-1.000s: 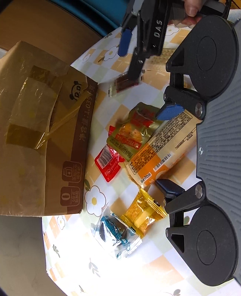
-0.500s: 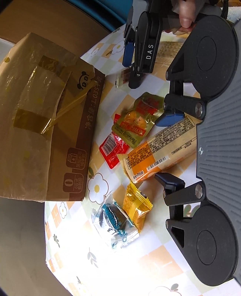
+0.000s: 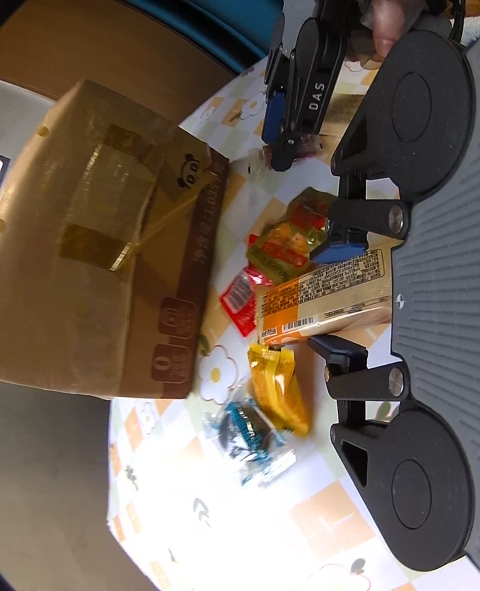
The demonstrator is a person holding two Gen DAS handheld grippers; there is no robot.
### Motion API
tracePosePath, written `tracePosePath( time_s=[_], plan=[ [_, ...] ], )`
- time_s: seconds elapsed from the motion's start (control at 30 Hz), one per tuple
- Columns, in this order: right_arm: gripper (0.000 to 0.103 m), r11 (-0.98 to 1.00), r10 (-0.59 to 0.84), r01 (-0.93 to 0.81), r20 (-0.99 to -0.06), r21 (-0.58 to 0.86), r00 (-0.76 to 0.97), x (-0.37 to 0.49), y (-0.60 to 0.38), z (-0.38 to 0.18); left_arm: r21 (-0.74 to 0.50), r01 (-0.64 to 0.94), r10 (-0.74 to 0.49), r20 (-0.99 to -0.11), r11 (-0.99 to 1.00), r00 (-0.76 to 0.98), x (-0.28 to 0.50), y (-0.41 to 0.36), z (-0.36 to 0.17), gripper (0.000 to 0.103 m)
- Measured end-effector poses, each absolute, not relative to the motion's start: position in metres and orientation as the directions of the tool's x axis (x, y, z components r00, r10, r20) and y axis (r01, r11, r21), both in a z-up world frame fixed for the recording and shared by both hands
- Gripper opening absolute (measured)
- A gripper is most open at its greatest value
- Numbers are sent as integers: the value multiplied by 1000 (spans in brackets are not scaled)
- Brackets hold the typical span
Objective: Organize snacks
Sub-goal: 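Grasp the orange wafer bar with the left tool while the right tool grasps the clear jerky packet, then carry both held packets up over the box and lower them in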
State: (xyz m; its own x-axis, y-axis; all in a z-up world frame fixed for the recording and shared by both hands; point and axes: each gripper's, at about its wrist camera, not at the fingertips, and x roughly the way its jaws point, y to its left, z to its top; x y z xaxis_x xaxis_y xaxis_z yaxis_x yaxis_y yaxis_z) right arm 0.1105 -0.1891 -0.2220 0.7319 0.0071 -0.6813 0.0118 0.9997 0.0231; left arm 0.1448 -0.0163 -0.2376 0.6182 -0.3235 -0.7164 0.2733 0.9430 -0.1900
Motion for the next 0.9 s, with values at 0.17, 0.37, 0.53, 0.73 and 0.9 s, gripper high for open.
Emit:
tracePosePath(
  time_s=[0.17, 0.37, 0.53, 0.73, 0.9],
  plan=[
    [45, 999, 15, 12, -648, 37, 762, 104, -192, -207, -177, 289, -327, -702, 941, 633, 142, -18, -231, 44],
    [45, 999, 24, 0, -625, 39, 780, 97, -189, -199, -167, 301, -330, -683, 939, 651, 137, -19, -224, 42],
    [45, 999, 35, -15, -596, 40, 802, 93, -186, -189, -167, 321, -348, -655, 932, 670, 131, -19, -217, 41],
    [45, 999, 47, -30, -552, 39, 832, 88, -183, -173, -188, 332, -376, -592, 924, 712, 124, -14, -202, 41],
    [45, 998, 62, -52, -496, 34, 866, 83, -180, -152, -205, 325, -384, -518, 923, 764, 120, -6, -182, 41]
  ],
)
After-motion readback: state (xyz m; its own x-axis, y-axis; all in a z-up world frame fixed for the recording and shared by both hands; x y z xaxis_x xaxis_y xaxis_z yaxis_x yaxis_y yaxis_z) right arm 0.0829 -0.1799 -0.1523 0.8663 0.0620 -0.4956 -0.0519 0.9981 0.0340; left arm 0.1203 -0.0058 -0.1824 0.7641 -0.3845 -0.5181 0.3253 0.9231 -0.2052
